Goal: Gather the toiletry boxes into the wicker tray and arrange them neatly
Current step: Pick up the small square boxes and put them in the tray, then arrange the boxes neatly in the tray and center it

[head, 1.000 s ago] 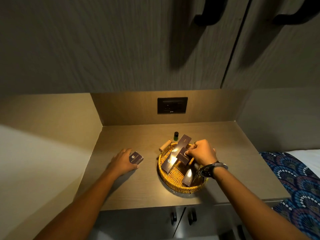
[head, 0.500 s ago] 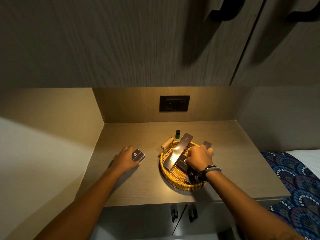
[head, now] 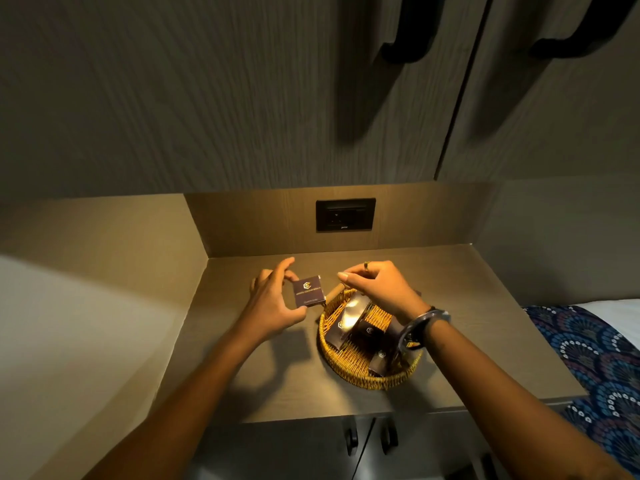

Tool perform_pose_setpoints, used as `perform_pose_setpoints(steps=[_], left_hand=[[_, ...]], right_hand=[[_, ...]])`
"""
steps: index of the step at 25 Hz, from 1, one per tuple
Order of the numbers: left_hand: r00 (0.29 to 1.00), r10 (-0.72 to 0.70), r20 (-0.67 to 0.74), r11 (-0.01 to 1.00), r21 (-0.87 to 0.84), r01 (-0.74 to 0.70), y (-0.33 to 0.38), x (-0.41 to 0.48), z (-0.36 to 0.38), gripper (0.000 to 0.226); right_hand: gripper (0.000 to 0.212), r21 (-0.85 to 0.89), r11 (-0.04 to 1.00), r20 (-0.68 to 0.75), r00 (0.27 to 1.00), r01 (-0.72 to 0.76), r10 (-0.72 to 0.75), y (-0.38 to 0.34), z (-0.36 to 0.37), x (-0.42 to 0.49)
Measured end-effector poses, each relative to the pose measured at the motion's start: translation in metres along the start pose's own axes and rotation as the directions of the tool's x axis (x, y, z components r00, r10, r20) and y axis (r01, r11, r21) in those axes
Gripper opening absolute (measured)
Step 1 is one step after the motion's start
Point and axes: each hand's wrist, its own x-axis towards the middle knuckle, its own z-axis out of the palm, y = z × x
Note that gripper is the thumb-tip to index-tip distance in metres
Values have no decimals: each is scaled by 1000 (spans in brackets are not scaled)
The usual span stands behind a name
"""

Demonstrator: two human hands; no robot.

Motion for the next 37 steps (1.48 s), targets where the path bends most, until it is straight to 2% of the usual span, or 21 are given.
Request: perform_pose_setpoints(steps=[3,5,8,9,13,15,17,19,22,24,28,30,32,34,37], left_hand=[[988,137,73,990,-33,-135,38,6,8,91],[982,137,130,990,-61,-130,52,10,15,88],[971,120,208,991,-78,-106,61,16,26,83],[968,119,223,992,-74,-105,63,18,31,84],[950,65,306,997,-61,-49,67,26,41,114],[965,38,258,996,-92,-15,63,32,40,118],[993,-27,115,985,-165,45,55,38,37,105],[996,-88,30,975,-203,92,47,42,34,91],[993,-120,1,973,-200,118,36,47,33,80],[988,-155,-22,963,-226,146,31,52,35,77],[984,-180,4,955,-238,176,28,60,47,73],[982,-187,15,954,-235,185,29,64,51,71],[981,-193,19,952,-239,192,30,68,54,68],[978,-206,17,947,-249,204,29,71,55,63],[977,-215,-9,955,-213,208,27,71,56,47]], right_hand=[[29,-56,998,77,997,8,-3,-10,-9,8],[22,-134,991,126,992,-14,31,-5,-20,15],[9,-142,989,214,974,-43,73,5,-37,17],[11,-144,989,224,972,-45,77,8,-41,18],[18,-197,969,150,973,-146,177,26,-48,26],[15,-221,946,-2,970,-239,245,43,-43,29],[12,-253,920,-153,952,-298,266,61,-34,28],[12,-336,884,-252,935,-325,248,75,-22,27],[14,-438,837,-356,918,-330,176,87,-13,27],[14,-487,814,-365,920,-318,141,88,-12,29],[18,-695,670,-263,960,-259,97,86,-11,33],[14,-743,627,-228,969,-234,91,84,-10,32],[13,-733,636,-255,964,-243,74,82,-10,31],[16,-674,693,-327,945,-256,32,78,-15,33],[20,-655,738,-315,947,-163,-70,60,-23,54]])
